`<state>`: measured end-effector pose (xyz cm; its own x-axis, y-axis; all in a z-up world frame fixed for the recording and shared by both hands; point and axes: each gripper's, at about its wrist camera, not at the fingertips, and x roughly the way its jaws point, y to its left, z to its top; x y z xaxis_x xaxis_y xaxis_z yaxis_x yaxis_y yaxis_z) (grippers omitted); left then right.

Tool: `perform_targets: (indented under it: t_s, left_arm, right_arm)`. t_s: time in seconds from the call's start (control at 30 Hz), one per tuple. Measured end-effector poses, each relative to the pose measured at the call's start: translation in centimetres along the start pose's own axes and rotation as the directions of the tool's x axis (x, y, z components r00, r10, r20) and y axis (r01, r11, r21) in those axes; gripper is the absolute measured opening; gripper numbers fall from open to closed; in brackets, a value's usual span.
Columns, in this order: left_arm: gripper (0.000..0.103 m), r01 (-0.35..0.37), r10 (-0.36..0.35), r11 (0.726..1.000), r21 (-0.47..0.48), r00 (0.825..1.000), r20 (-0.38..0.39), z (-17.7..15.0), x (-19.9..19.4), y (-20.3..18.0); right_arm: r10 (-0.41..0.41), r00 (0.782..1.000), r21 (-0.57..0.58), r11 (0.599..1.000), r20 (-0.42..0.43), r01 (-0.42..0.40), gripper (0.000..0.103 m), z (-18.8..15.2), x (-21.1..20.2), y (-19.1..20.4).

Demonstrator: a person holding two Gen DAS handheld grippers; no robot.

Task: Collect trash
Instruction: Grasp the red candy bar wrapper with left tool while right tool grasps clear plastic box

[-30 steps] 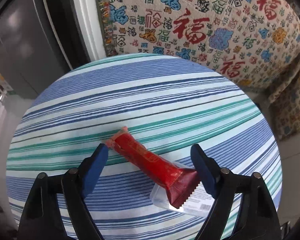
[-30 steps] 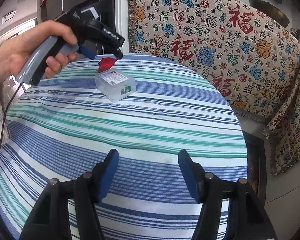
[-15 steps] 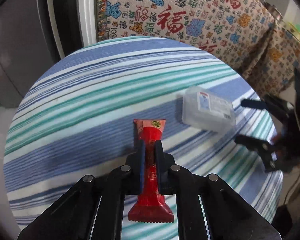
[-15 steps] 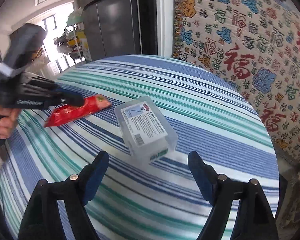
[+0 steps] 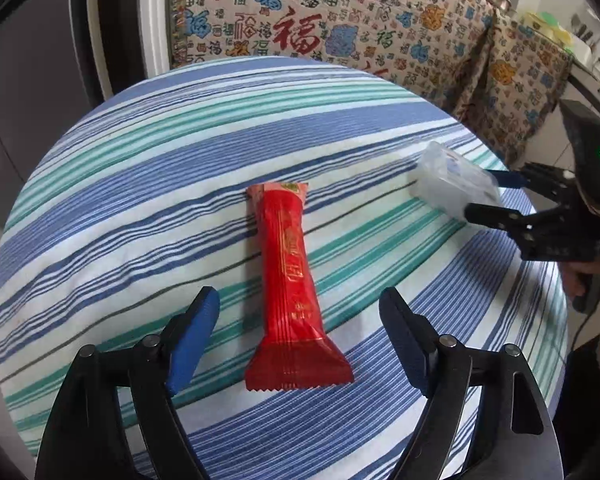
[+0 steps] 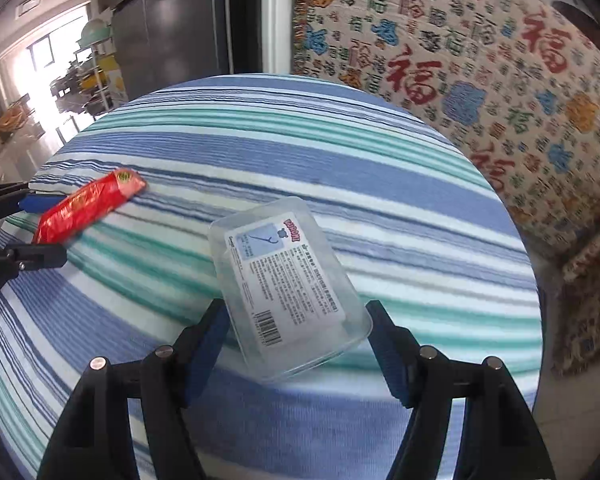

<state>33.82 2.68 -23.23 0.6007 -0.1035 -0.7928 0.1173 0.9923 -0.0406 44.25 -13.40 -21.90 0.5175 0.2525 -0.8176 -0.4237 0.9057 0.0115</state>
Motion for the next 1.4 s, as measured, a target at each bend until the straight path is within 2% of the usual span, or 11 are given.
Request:
perform_targets:
  t_s: [0.17, 0.33, 0.53, 0.63, 0.77, 1.07, 1.1, 1.13, 1.17, 1.23, 1.4]
  left_arm:
    - [0.085, -0.11, 0.11, 0.993, 0.051, 0.994, -0.002, -0.4, 1.0, -0.7]
    - [0.103, -0.152, 0.152, 0.988, -0.006, 0.988, 0.008, -0.4, 1.5, 0.3]
    - [0.101, -0.144, 0.144, 0.99, -0.003, 0.99, -0.009, -0.6, 1.0, 0.5]
    - [0.1, -0.075, 0.077, 0.996, -0.046, 0.996, 0.035, -0.5, -0.5, 1.0]
    - [0.097, -0.058, 0.063, 0.997, -0.054, 0.994, 0.09, 0.0, -1.9, 0.9]
    - [0.078, -0.077, 0.076, 0.997, 0.001, 0.995, 0.068, 1.3, -0.3, -1.2]
    - [0.065, -0.07, 0.07, 0.998, 0.003, 0.995, 0.068, 1.3, -0.2, -1.4]
    - [0.039, -0.059, 0.058, 0.998, 0.006, 0.996, 0.065, 1.3, -0.2, -1.5]
    - [0.025, -0.051, 0.051, 0.999, 0.007, 0.997, 0.058, 1.3, -0.1, -1.4]
    - [0.017, -0.043, 0.043, 0.999, 0.0, 0.997, 0.062, 1.3, -0.2, -1.3]
    - [0.014, -0.034, 0.034, 0.999, -0.003, 0.995, 0.092, 1.4, -1.1, -1.8]
  right_arm:
    - [-0.039, 0.999, 0.086, 0.996, 0.033, 0.036, 0.071, -3.4, -1.3, -0.2]
    - [-0.021, 0.999, 0.122, 0.992, 0.036, 0.016, 0.083, -3.0, -0.6, -1.0]
    - [-0.015, 1.0, 0.115, 0.993, 0.001, 0.014, 0.091, -2.7, 0.2, -1.2]
    - [-0.015, 1.0, 0.105, 0.994, -0.027, 0.018, 0.091, -2.3, 0.0, -1.3]
    - [0.0, 1.0, 0.082, 0.997, 0.027, -0.002, 0.091, -1.7, -1.8, -1.1]
    - [0.026, 0.999, 0.024, 0.999, 0.02, -0.027, 0.086, -0.4, -1.3, 0.0]
    - [0.028, 1.0, 0.033, 0.999, 0.01, -0.028, 0.064, -0.5, -1.3, -0.1]
    - [0.031, 1.0, 0.051, 0.998, 0.005, -0.031, 0.064, -0.5, -1.4, -0.4]
    - [0.053, 0.999, 0.082, 0.995, 0.001, -0.053, 0.064, -0.5, -1.6, -0.8]
    - [0.075, 0.997, 0.121, 0.99, 0.01, -0.076, 0.064, -0.8, -2.3, -1.4]
    - [0.072, 0.997, 0.145, 0.987, 0.036, -0.077, 0.063, -1.2, -3.9, -2.0]
